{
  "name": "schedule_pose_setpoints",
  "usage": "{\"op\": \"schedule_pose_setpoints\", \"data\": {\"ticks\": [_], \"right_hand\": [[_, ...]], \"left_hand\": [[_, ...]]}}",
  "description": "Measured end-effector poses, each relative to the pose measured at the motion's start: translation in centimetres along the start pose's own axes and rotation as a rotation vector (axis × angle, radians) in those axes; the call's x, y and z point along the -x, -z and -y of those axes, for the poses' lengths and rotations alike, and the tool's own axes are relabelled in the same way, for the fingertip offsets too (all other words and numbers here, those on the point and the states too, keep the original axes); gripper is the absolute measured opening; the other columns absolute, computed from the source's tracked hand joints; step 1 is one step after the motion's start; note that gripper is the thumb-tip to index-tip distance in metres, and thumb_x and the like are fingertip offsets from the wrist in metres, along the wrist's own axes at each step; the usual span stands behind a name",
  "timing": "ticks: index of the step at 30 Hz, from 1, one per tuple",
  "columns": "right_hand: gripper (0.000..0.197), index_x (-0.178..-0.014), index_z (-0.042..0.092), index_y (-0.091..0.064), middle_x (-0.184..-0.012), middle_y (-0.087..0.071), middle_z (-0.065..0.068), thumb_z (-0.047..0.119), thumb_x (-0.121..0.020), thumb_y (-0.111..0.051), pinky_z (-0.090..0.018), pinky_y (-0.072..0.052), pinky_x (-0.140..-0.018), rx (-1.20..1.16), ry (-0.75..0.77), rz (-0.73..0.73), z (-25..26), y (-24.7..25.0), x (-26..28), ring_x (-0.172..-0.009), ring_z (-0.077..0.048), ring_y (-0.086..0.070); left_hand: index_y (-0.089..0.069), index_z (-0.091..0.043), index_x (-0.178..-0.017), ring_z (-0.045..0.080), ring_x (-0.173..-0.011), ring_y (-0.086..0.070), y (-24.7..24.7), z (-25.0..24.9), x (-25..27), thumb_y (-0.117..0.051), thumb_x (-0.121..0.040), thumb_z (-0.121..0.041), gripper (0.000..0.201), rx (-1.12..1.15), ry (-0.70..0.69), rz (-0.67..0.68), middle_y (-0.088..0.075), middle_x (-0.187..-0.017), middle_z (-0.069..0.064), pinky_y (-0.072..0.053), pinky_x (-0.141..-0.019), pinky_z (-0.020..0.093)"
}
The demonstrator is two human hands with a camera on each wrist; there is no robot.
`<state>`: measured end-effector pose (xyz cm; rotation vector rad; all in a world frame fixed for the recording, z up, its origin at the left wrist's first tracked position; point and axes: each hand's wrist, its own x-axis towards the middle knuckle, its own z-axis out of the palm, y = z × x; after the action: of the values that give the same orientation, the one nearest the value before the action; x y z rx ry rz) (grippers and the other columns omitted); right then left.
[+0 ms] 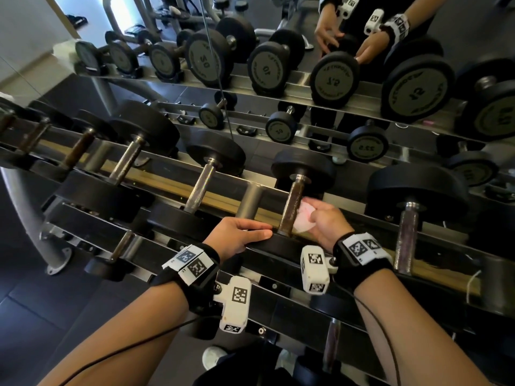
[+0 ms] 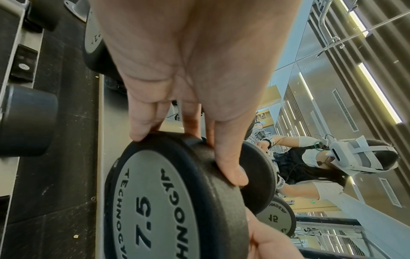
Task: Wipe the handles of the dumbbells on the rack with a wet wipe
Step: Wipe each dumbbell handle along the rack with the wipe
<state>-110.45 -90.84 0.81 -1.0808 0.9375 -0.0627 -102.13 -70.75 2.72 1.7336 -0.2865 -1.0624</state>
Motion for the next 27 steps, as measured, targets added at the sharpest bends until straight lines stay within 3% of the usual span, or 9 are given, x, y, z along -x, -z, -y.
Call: {"op": "schedule_pose_setpoints", "data": {"ticks": [3, 7, 10, 13, 15, 17, 20, 24, 27], "right_hand": [[0.063, -0.142, 0.011, -0.048, -0.131, -0.053, -0.011, -0.020, -0.092, -0.026, -0.043, -0.050, -0.091, -0.162, 0.042, -0.024, 1.7, -0.3, -1.4, -0.109, -0.026, -0.056], [0.046, -0.126, 0.027, -0.063, -0.127, -0.055, -0.001, -0.001, -0.099, -0.038, -0.038, -0.042, -0.104, 0.045, 0.115, -0.018, 0.2, -0.1, -0.9, -0.108, -0.018, -0.056], [0.057, -0.137, 0.029, -0.056, -0.135, -0.047, 0.009, -0.005, -0.094, -0.038, -0.030, -0.033, -0.110, 0.218, 0.182, 0.086, -1.9, 1.1, 0.9, -0.118, -0.009, -0.047], [0.064, -0.115, 0.038, -0.067, -0.126, -0.058, 0.006, -0.011, -0.088, -0.037, -0.012, -0.044, -0.090, 0.315, 0.201, 0.198, -1.9, 1.9, 2.6, -0.105, -0.002, -0.057], [0.067, -0.101, 0.036, -0.073, -0.125, -0.062, -0.003, -0.016, -0.080, -0.035, -0.027, -0.050, -0.096, 0.281, 0.174, 0.235, -0.7, 1.9, 3.3, -0.110, -0.017, -0.061], [0.062, -0.099, 0.030, -0.075, -0.128, -0.061, -0.013, -0.015, -0.082, -0.037, -0.039, -0.048, -0.100, 0.225, 0.169, 0.233, 0.8, 1.9, 3.6, -0.114, -0.028, -0.059], [0.036, -0.097, 0.031, -0.077, -0.121, -0.067, -0.011, 0.003, -0.091, -0.056, -0.032, -0.049, -0.084, 0.225, 0.227, 0.238, 2.4, 1.6, 4.2, -0.106, -0.025, -0.064], [0.016, -0.097, 0.034, -0.072, -0.100, -0.074, -0.002, 0.023, -0.086, -0.073, -0.022, -0.051, -0.072, 0.480, 0.362, 0.187, 3.3, 1.0, 5.3, -0.093, -0.020, -0.069], [0.043, -0.098, 0.028, -0.049, -0.078, -0.068, 0.005, 0.045, -0.069, -0.076, -0.016, -0.045, -0.054, 0.634, 0.357, 0.136, 3.8, 0.0, 6.0, -0.069, -0.012, -0.065]], "left_hand": [[-0.077, -0.027, -0.103, 0.005, -0.092, -0.072, 0.1, 0.2, 0.0, -0.077, -0.081, -0.025, 0.021, -0.017, -0.001, -0.010, -0.076, -0.098, -0.007, -0.056, -0.073, 0.018], [-0.078, -0.030, -0.100, 0.006, -0.093, -0.071, 0.2, 0.1, -0.2, -0.077, -0.081, -0.026, 0.019, -0.044, 0.007, 0.000, -0.076, -0.099, -0.008, -0.057, -0.077, 0.021], [-0.078, -0.025, -0.100, 0.005, -0.090, -0.072, 0.2, -0.3, -0.2, -0.076, -0.083, -0.021, 0.018, -0.022, 0.023, 0.013, -0.077, -0.095, -0.007, -0.055, -0.069, 0.016], [-0.078, -0.021, -0.100, 0.010, -0.090, -0.073, -0.2, -0.7, 0.0, -0.076, -0.083, -0.016, 0.018, -0.001, 0.029, 0.004, -0.077, -0.097, -0.001, -0.056, -0.070, 0.017], [-0.078, -0.019, -0.100, 0.012, -0.091, -0.073, -0.4, -0.9, 0.3, -0.076, -0.083, -0.015, 0.017, 0.013, 0.028, -0.014, -0.077, -0.098, 0.002, -0.057, -0.073, 0.019], [-0.078, -0.019, -0.102, 0.016, -0.097, -0.072, -0.6, -1.0, 0.6, -0.076, -0.084, -0.017, 0.018, -0.006, 0.031, -0.027, -0.076, -0.103, 0.003, -0.058, -0.084, 0.027], [-0.077, -0.019, -0.103, 0.020, -0.102, -0.071, -0.5, -1.3, 0.8, -0.075, -0.085, -0.017, 0.018, -0.034, 0.039, -0.022, -0.076, -0.104, 0.005, -0.056, -0.091, 0.031], [-0.075, -0.016, -0.108, 0.019, -0.101, -0.070, -0.2, -2.1, 0.8, -0.073, -0.088, -0.021, 0.021, -0.091, 0.023, 0.012, -0.075, -0.103, 0.004, -0.054, -0.086, 0.025], [-0.068, -0.010, -0.120, 0.009, -0.092, -0.066, 0.1, -3.4, 0.2, -0.067, -0.093, -0.015, 0.028, -0.127, -0.095, -0.078, -0.072, -0.111, 0.004, -0.049, -0.076, 0.009]]}}
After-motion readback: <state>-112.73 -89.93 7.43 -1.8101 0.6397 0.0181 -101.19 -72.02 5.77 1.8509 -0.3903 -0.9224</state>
